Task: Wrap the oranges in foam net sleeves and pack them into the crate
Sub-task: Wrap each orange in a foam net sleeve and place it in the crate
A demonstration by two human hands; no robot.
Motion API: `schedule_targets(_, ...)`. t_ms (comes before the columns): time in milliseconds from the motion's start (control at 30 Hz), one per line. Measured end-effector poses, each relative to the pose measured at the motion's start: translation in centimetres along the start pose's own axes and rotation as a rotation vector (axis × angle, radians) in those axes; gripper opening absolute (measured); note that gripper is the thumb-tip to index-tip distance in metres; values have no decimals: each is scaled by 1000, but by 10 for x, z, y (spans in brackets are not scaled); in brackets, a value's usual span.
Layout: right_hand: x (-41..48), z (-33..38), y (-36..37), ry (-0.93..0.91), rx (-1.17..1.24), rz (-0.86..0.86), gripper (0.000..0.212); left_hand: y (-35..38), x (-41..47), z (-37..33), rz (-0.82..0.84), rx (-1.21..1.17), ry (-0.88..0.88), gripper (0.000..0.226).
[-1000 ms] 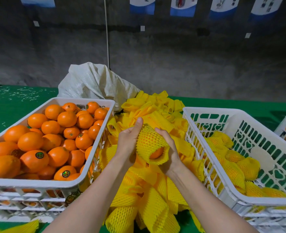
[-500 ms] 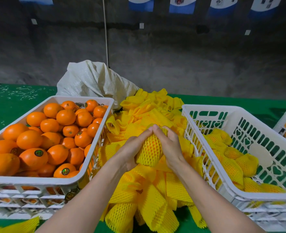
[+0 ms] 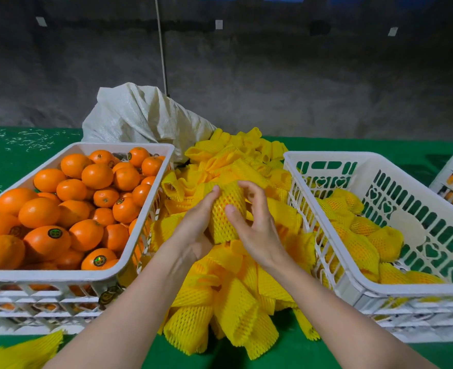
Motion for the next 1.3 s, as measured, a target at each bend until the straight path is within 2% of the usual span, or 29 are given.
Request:
schedule_targets(167,-13,1,-12,-42,-145,108,53,20,-5,9,-16,-37,-45,45)
schedule_targets(367,-4,10,-61,-1,-124,28,53,59,0,18,-11,153,75,63)
schedule_targets(467,5,12,-99,-30,-94,-57,50,84,11,22,-53,213,177,43)
schedule_targets(567,20,3,-146,-5,-78,-199,48,110,26,37,-11,372,330,25)
schedule_targets(667,43,-30,-195,109,-197,-296,48,141,49,56,46,609,447,21)
schedule_targets(733,60,-59,-222,220,-363,-324,50,167,63,63,103,792,567,18)
schedule_targets(833,76,-101,-251,425,-660,-265,58,198,84,75,173,1075,666,17)
schedule_targets(933,73,-139,-266,579,-792,-203,62,201,101,95,149,1271,647,21)
schedule_targets(1067,66,-167,-272,701,-854,-160,70,192,107,106,91,1229,651,20)
schedule_targets(1200,62,-179,-270,852,-801,16,83,190,100,101,146,1162,647,22)
schedule_targets(1300,65,-171,-264,752,-919,59,75,177,89,91,197,1044,567,26)
Point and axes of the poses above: each hand's wrist, its own x-axis towards the middle knuckle, its own y-axis out of the palm, z = x × y, the point moved 2 cm from there along x, towards the middle knuckle, and after that the axes turned 1 degree about x, right-handed, at the moved point
